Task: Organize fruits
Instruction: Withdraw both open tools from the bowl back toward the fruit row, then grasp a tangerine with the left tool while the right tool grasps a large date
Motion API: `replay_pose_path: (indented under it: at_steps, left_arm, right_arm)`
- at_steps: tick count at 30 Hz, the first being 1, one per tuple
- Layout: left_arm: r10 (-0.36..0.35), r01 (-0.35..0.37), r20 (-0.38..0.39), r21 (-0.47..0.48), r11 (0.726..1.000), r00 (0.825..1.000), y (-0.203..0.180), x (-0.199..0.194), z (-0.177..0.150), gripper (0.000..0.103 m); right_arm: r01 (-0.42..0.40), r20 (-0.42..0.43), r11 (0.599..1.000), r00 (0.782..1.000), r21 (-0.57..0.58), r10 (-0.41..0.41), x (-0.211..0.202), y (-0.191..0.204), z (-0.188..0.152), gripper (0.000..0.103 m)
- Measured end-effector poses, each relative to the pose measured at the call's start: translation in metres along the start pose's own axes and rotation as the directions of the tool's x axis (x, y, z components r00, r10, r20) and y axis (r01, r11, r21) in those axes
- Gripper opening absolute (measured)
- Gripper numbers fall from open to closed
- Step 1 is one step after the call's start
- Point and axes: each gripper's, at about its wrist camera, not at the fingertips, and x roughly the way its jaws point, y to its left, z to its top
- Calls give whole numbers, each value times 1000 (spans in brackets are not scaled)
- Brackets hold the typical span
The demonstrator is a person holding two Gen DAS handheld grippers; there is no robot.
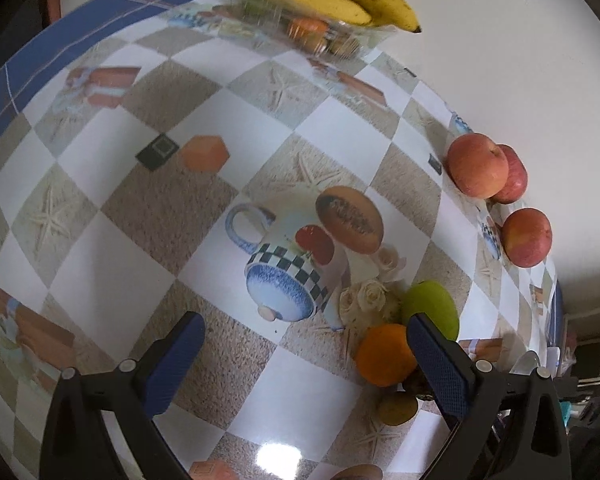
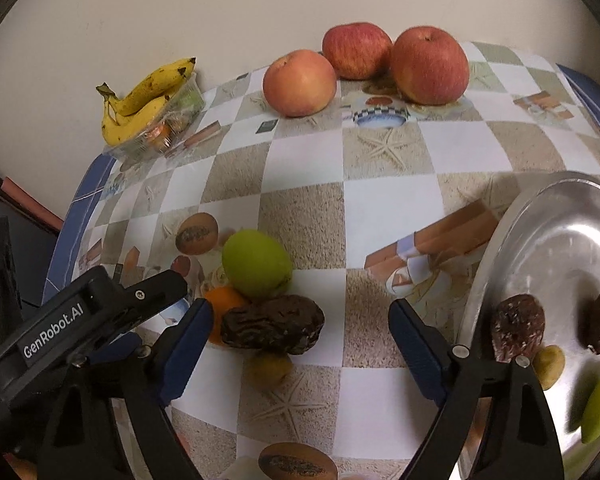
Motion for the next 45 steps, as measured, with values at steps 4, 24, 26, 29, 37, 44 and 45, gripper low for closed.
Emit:
replay_pose_path:
  at_steps: [4, 24, 26, 29, 37, 44, 45]
  left_arm:
    - [-4, 5, -7, 10, 1000, 1000, -2, 2, -2, 102]
    - [-41, 44, -39, 62, 997, 998, -19, 6, -8, 93]
    - [-46, 49, -43, 70, 996, 998, -22, 6, -8, 91]
    - [-53, 57, -49, 85, 995, 997, -25, 7, -9, 86]
    - [-138, 145, -86, 74, 987, 987, -29, 9, -12, 54]
    - [-214, 219, -112, 34, 975, 970, -30, 12, -14, 39]
    - [-215, 220, -111, 35, 975, 970, -30, 12, -14, 39]
  right_arm:
    - [-18, -15, 1000, 1000, 9, 18, 5, 0, -2, 69]
    - [31, 3, 999, 1000, 24, -31, -1, -8, -3, 59]
    - [60, 6, 998, 998, 27, -60, -3, -12, -2, 59]
    - [77, 7, 997, 997, 28, -77, -5, -16, 0, 58]
    - [92, 6, 996, 996, 11, -92, -4, -14, -1, 58]
    - [102, 6, 995, 995, 1, -102, -4, -13, -2, 58]
    - [101, 6, 995, 995, 2, -101, -4, -13, -2, 58]
